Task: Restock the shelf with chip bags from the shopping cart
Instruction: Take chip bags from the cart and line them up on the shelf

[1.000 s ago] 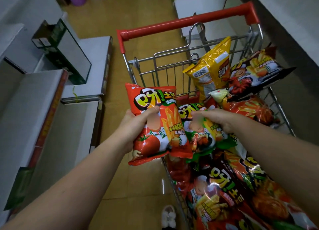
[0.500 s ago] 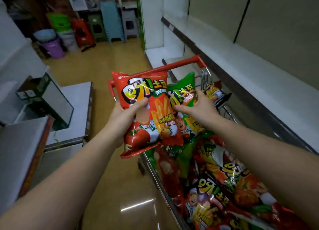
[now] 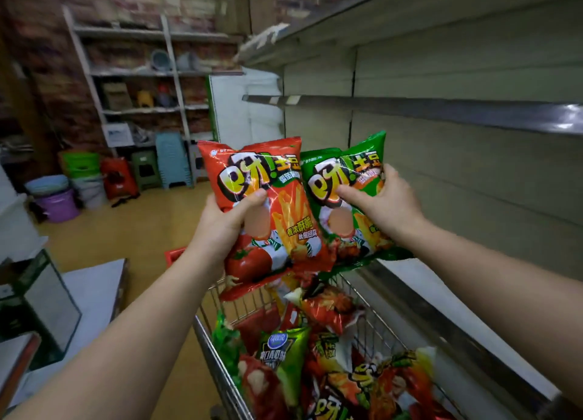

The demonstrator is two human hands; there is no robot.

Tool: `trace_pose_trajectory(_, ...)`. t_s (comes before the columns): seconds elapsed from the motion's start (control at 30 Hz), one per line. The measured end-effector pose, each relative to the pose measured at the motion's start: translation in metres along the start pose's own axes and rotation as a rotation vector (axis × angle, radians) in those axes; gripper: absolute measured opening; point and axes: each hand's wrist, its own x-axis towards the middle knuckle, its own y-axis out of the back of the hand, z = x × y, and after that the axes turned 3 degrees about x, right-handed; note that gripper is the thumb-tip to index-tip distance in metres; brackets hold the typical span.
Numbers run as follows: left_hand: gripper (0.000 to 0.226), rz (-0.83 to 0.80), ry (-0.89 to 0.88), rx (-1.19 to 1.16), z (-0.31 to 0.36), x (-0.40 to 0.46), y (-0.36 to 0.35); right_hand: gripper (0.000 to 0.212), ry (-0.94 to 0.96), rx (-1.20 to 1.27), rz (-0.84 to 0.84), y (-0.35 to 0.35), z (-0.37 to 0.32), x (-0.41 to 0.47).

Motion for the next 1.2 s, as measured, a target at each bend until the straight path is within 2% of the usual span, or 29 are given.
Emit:
trace_pose_trajectory(0.17,0.084,-0.102,-0.086,0.001,0.034,-0.016,-0.036,0.058,0.035,-0.061,0.107,0.067,-0.018,-0.017)
trace_pose_trajectory(0.27,0.090,-0.177,-0.107,-0.012,0.053,-0.027,-0.059,0.059,0.039,-0.088,0.177,0.100,-0.026,-0.029)
trace_pose_trajectory(0.43,0.069,-0.354,-0.192,-0.051,0.086,-0.033,-0.095,0.058,0.043,-0.158,0.315,0.146,-0.045,-0.044)
trace_pose_trajectory(0.53,0.076,-0.469,-0.226,-0.069,0.101,-0.028,-0.113,0.056,0.033,-0.206,0.412,0.171,-0.057,-0.055)
trace_pose_trajectory(0.63,0.065,-0.581,-0.264,-0.122,0.114,-0.026,-0.130,0.053,0.001,-0.252,0.526,0.190,-0.065,-0.068)
trace_pose_trajectory(0.87,0.069,-0.839,-0.264,-0.239,0.130,-0.041,-0.172,0.057,-0.095,-0.352,0.736,0.225,-0.084,-0.114)
trace_pose_trajectory(1.13,0.070,-1.155,-0.252,-0.337,0.142,-0.101,-0.232,0.061,-0.225,-0.509,0.966,0.274,-0.108,-0.199)
trace_pose_trajectory(1.2,0.079,-1.214,-0.246,-0.346,0.146,-0.123,-0.248,0.061,-0.260,-0.549,1.019,0.289,-0.114,-0.224)
